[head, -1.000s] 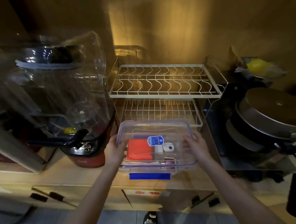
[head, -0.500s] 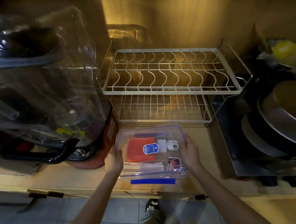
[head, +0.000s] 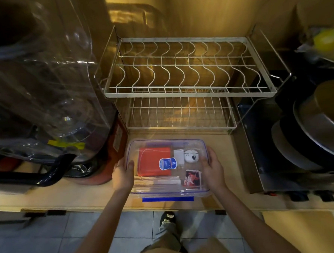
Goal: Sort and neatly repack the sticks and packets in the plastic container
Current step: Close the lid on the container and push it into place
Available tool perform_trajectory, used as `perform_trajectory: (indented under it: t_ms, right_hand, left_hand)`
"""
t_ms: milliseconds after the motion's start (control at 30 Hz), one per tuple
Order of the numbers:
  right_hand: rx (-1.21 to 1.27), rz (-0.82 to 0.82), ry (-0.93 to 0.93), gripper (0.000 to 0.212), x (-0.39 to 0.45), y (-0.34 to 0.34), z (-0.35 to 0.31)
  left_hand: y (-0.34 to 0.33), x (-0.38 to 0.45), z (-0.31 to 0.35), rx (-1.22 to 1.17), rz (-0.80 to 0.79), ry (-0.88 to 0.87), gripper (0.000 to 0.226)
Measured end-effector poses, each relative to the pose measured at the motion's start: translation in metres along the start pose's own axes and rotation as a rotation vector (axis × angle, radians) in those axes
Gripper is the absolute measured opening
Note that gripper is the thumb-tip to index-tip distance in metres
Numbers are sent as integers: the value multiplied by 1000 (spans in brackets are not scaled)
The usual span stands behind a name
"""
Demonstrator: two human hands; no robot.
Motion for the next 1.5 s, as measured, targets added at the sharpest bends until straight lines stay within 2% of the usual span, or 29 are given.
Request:
perform_trajectory:
  t_ms: [233, 400, 567, 667, 733, 800, 900, 1000, 1067, 1233, 1400, 1500]
  right_hand:
    - [-82, -31, 76, 33, 0, 2, -4]
    - [-113, 47, 113, 33, -8, 4, -5]
    - [-211, 31, 97, 31, -8, 9, 2]
    - [-555, 195, 138, 31, -1, 14, -13]
    - [-794, 266, 229, 40, 3, 7, -32]
    - [-878, 145, 334, 50, 11, -13, -49]
    - [-1034, -213, 486, 46, 29, -62, -63]
    - [-1023, -388, 480, 49, 48, -93, -70]
    - [-1000, -425, 414, 52, 60, -103, -66]
    - [-1213, -468, 261, 77, 73, -107, -54]
    - [-1274, -406, 356, 81, 71, -108, -58]
    - [-1187, -361, 462, 74, 64, -108, -63]
  left_hand:
    - [2, -2, -3, -66, -21, 8, 42]
    - [-9, -10, 1, -1, 13, -7, 45]
    - [-13, -11, 6, 70, 35, -58, 41]
    - [-13, -10, 7, 59, 29, -60, 40]
    - [-12, -10, 6, 49, 27, -51, 40]
    - [-12, -11, 7, 39, 29, -47, 40]
    - [-12, -12, 10, 30, 31, -49, 39]
    - [-12, -10, 8, 39, 36, -38, 40]
    - [-12, -10, 7, 46, 37, -30, 40]
    - [-11, -9, 5, 46, 60, -16, 39]
    - [-12, -9, 5, 28, 47, -9, 39]
    - [-12, -10, 6, 29, 36, -5, 40]
Point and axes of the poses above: each hand's wrist, its own x-axis towards the middle knuckle, its own y-axis out of the back of the hand, z = x × y, the point moved 7 cm from there along x, towards the middle knuckle, and after that the axes turned 4 degrees about x, right-handed, at the moved point
